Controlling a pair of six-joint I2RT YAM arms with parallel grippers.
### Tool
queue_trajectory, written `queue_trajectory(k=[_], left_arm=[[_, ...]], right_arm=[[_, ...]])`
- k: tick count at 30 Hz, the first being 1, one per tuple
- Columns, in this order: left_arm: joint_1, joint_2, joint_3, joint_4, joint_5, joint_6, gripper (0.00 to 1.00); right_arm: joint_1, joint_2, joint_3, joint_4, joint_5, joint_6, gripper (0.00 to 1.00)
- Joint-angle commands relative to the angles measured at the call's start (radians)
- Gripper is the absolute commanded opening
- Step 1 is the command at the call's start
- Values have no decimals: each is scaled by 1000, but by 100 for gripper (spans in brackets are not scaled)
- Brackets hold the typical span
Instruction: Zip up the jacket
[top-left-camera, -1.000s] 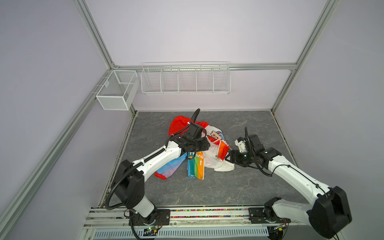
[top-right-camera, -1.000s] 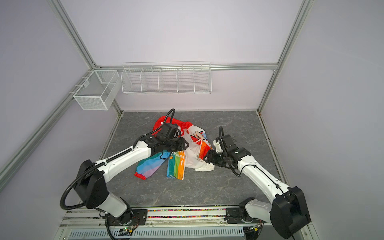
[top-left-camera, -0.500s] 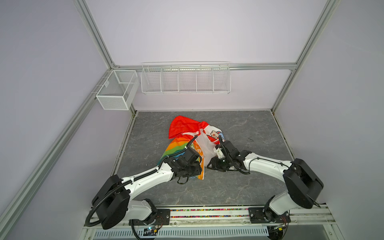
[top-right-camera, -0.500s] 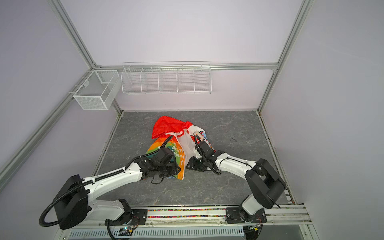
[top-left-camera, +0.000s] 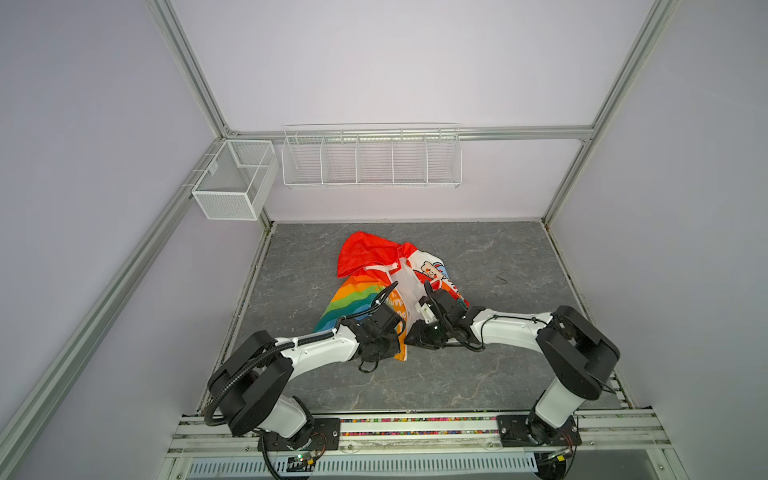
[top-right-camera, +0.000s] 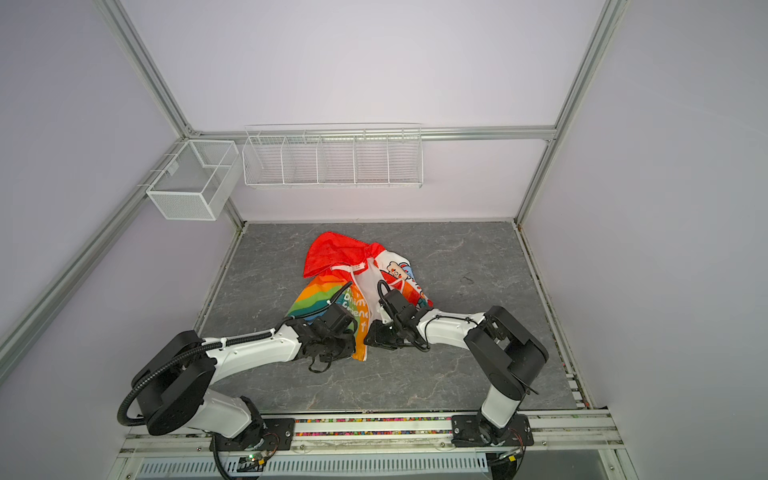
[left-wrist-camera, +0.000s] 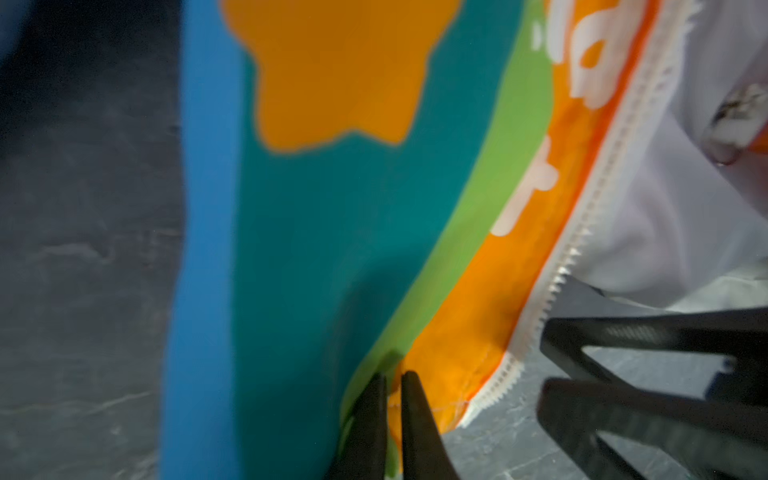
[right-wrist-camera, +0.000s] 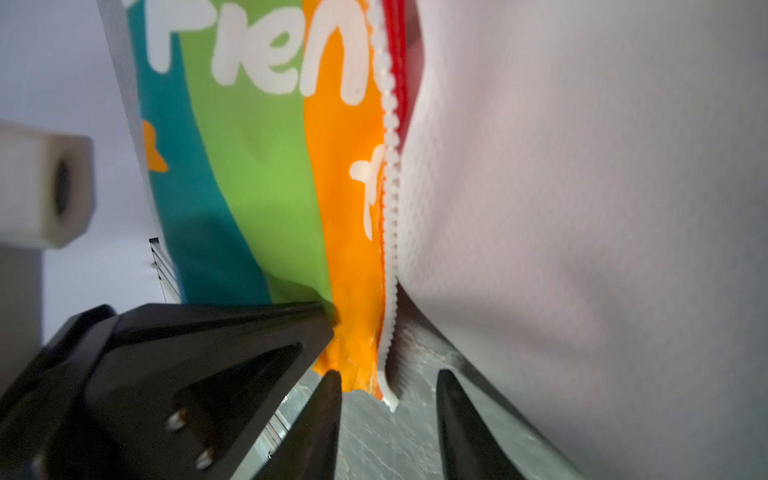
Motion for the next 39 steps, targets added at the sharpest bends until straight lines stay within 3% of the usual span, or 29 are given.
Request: queue_trajectory(k=[1,16,27,33,35,39], left_arm=[[9,16,-26,49,-17,-19,7],[22,9,-64,83,-10,-28,6],[49,-26,-93,69,-18,-26,6],[75,-65,-106,43,-20,-16,7],[79,-102,-99,14,-25,-14,14],[89,-222,-72,-92,-48,-14,42]], right_arm=[[12,11,-31,33,-14,22,39],[48,57,-44,82,-43,38,27],[47,1,-40,49,-32,44,7],[39,-29,-17,49,-64,54,7],[39,-31,-1,49,-80,58,7],[36,-32,28,50,-105,66,7]])
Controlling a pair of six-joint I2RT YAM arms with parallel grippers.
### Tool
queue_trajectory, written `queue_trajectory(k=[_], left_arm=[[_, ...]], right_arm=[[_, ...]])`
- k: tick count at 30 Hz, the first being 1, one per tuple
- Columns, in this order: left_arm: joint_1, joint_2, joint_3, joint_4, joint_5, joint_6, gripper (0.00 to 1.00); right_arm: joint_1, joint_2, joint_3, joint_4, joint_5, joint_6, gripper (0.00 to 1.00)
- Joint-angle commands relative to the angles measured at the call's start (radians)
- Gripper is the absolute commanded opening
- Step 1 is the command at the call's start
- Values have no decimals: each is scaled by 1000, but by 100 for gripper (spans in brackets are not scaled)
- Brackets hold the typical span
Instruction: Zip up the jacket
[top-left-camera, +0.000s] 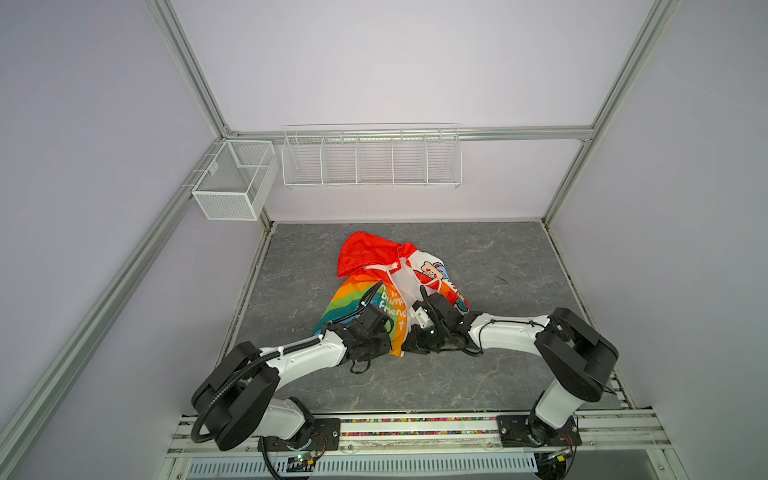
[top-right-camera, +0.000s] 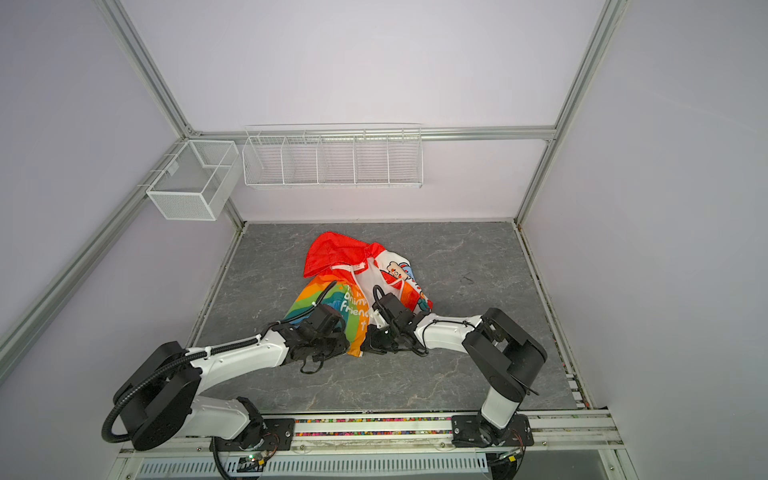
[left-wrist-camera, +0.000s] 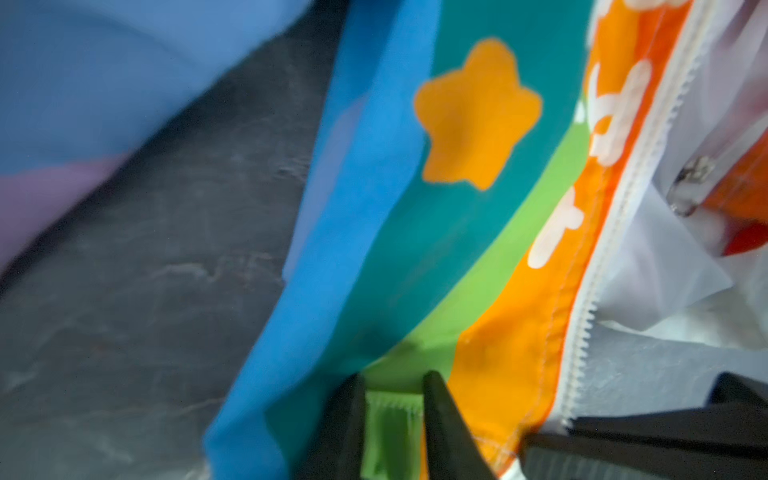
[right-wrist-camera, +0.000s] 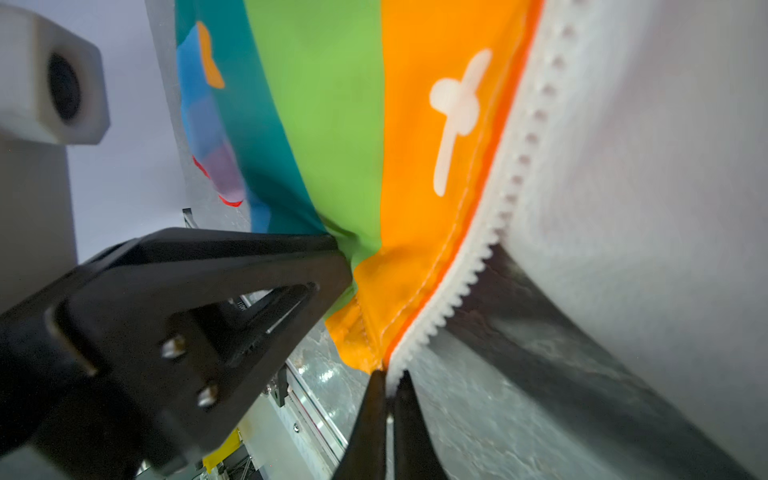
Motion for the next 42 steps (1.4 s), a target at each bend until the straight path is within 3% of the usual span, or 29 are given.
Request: queue_trajectory(k=[1,5,13,18,26,29,34,38,42], left_arm=[[12,-120,23,-155,-57,-24,47],[12,-272,29,-203,-63,-67,56],[14,-495,-116,71,56,-276,63],[13,-466,-222,367,121,-402,63],[3,-369,-149,451,186,-421,64],[0,-369,-120,420,182,-411,64],[2,-461,-19,120,87,-317,64],[1,-508,-17,122,78,-328,65],[-10,-457,-20,206,130,-368,65]], right_arm=[[-6,-31,33,-15,-35,20,7],[-23,-28,92,-18,-60,27,7],[-62,-27,146,-7,-111,55,7],[-88,-51,138,6,-126,73,7],[-122,-130,116,5,-124,88,7],[-123,-141,121,-15,-117,77,7],[-129,-137,119,-14,-113,73,7],[-128,-123,124,-2,-116,78,7],[-129,-118,134,6,-116,83,7]])
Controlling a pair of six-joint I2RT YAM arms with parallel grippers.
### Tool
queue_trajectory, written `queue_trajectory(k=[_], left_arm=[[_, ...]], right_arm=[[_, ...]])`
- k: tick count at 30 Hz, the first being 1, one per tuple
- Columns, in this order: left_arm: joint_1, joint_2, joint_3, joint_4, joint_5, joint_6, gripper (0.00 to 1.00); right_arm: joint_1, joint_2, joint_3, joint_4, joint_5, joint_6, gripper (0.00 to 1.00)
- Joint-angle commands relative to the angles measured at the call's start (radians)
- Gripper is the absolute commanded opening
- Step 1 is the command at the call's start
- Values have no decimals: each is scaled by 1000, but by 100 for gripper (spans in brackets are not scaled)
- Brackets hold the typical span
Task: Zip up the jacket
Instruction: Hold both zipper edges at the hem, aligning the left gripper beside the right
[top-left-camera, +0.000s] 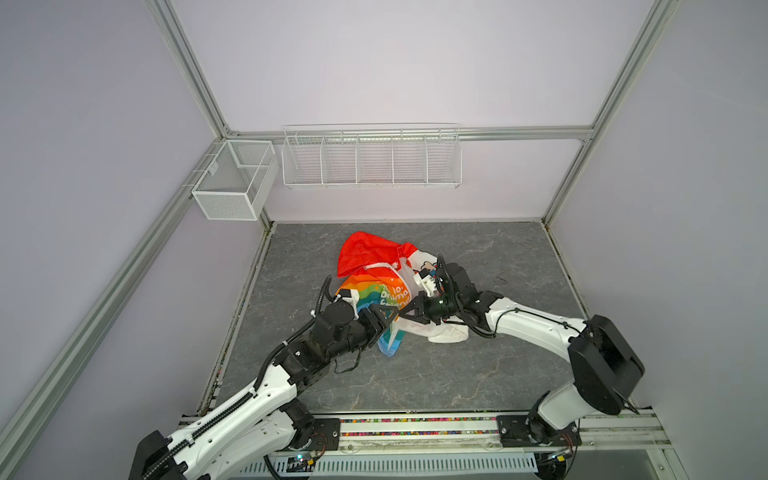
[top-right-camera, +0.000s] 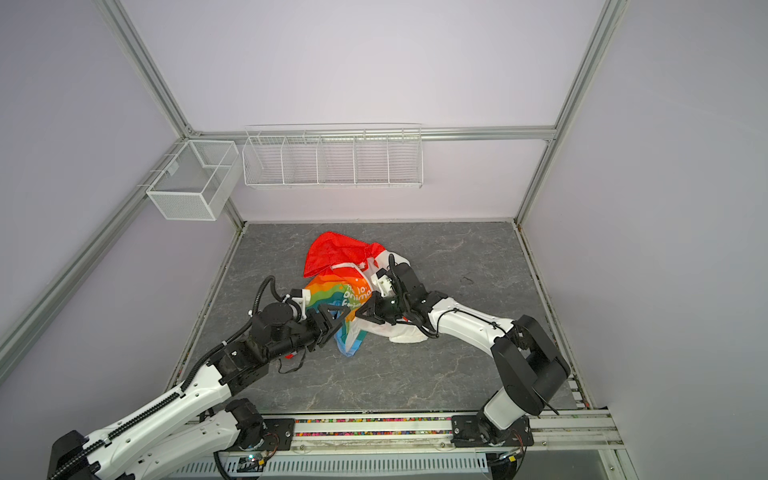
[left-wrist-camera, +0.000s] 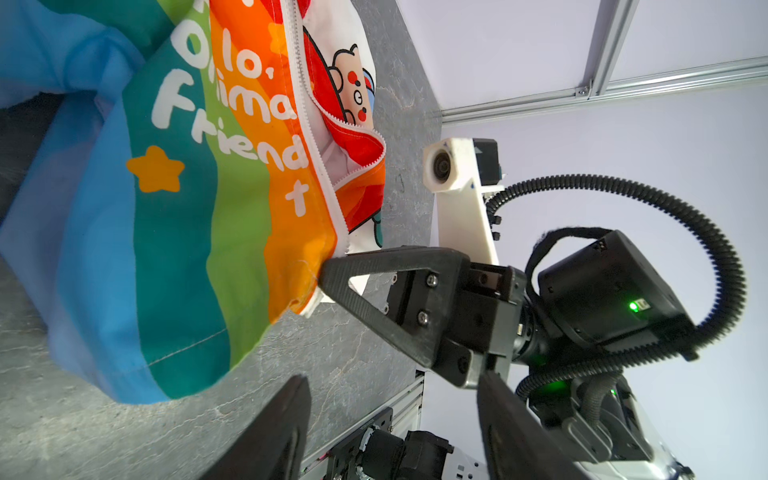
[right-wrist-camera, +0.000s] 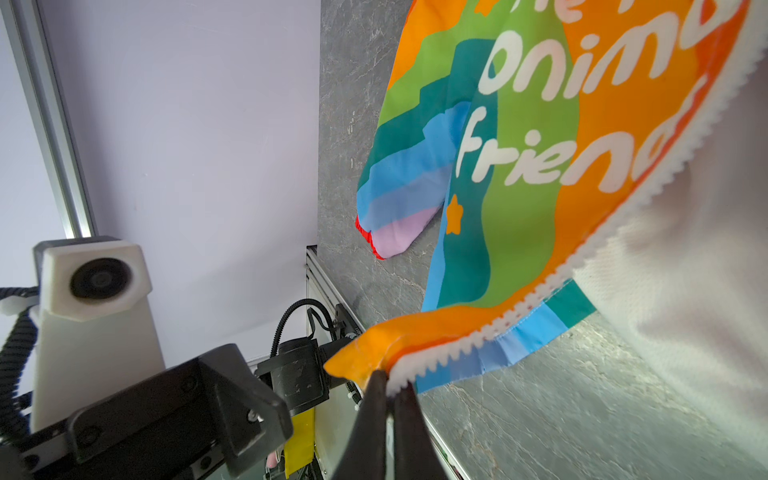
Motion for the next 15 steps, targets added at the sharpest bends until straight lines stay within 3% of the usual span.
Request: queue_trajectory(k=[1,8,15], left_arm=[[-25,54,15,50,16,-33,65],[-101,194,44,221,-8,-76,65],[-105,213,-54,330,-107,-59,65]], right_arm=[[-5,7,9,10,0,15,7],[-11,-6,13,6,2,18,7],[-21,-31,2,13,-26,26,7]])
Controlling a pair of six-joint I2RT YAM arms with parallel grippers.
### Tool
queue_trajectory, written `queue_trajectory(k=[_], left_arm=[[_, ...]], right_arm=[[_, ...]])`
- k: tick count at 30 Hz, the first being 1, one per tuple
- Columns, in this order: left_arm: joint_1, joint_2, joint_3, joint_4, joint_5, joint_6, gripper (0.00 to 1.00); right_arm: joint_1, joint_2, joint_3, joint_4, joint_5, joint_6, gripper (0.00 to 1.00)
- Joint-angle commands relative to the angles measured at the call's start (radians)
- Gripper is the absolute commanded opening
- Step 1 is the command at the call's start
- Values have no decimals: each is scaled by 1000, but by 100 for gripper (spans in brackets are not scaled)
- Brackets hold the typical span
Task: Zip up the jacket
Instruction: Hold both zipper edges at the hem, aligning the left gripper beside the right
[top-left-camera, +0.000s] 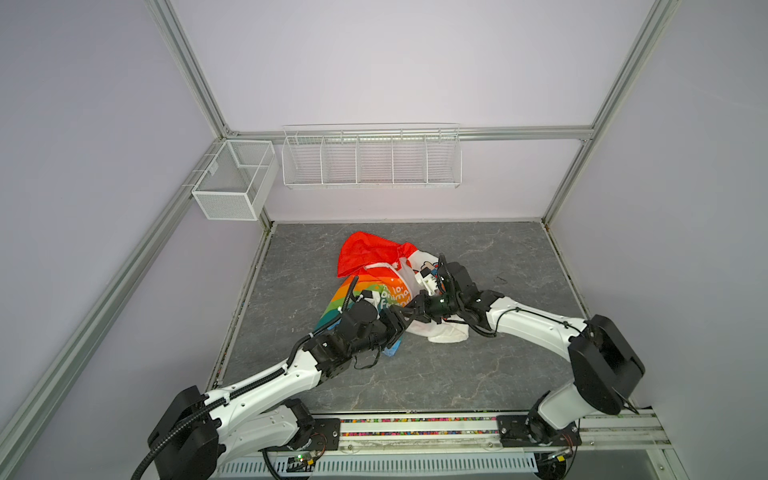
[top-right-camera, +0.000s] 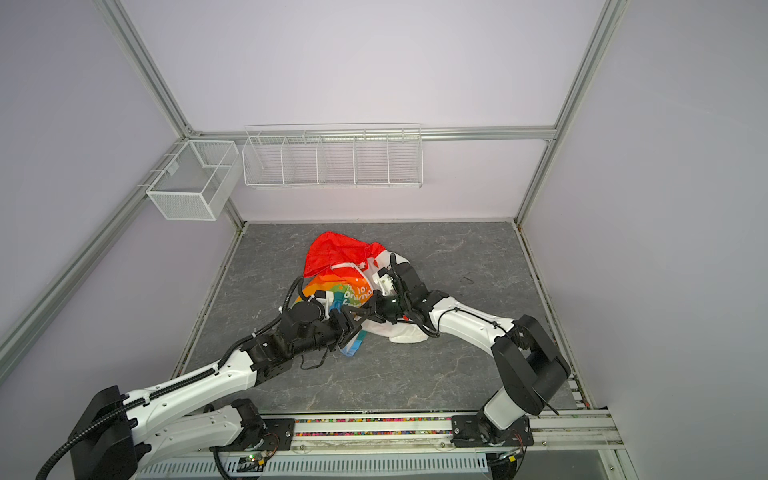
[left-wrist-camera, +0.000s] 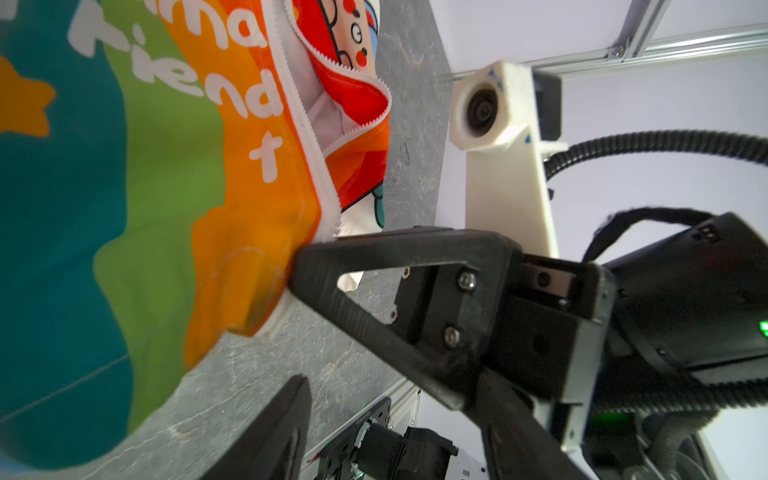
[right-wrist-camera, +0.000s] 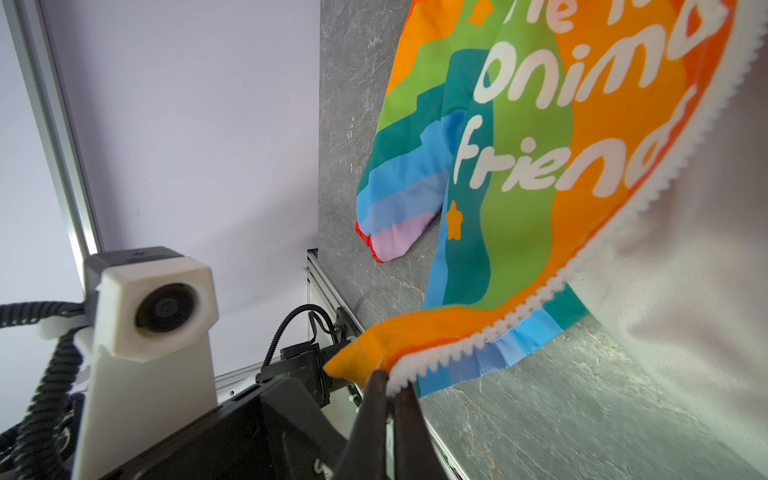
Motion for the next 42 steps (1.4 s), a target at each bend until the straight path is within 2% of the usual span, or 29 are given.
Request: queue_trajectory(k=[1,6,13,22,30,32,35,39,42], left_arm=[[-3,1,-63,116,-86,0,65],[-3,14,-103,137,-200,48,65],[27,-3,-133,169,-230,77,66],[113,-36,-143,118,-172,146,66],[120,-10,-136,171,-90,195,62],[120,-9,-138,179,-65,200,59],[120,-12,-137,177,-39,204,47],[120,-9,-145,170,-28,198,16],[120,-8,-150,172,-24,193,1]], right_arm=[[-6,-34,0,13,-26,21,7],[-8,-37,-6,13,-44,23,7],[-12,-59,-25,5,-51,25,7],[-14,-80,-59,-22,-53,2,7],[-20,-80,-64,-19,-55,0,7],[-25,-79,-64,-18,-57,-2,7],[-29,-76,-67,-12,-60,0,7],[-35,-74,-70,-9,-63,3,7],[-38,-74,-76,6,-64,14,13]])
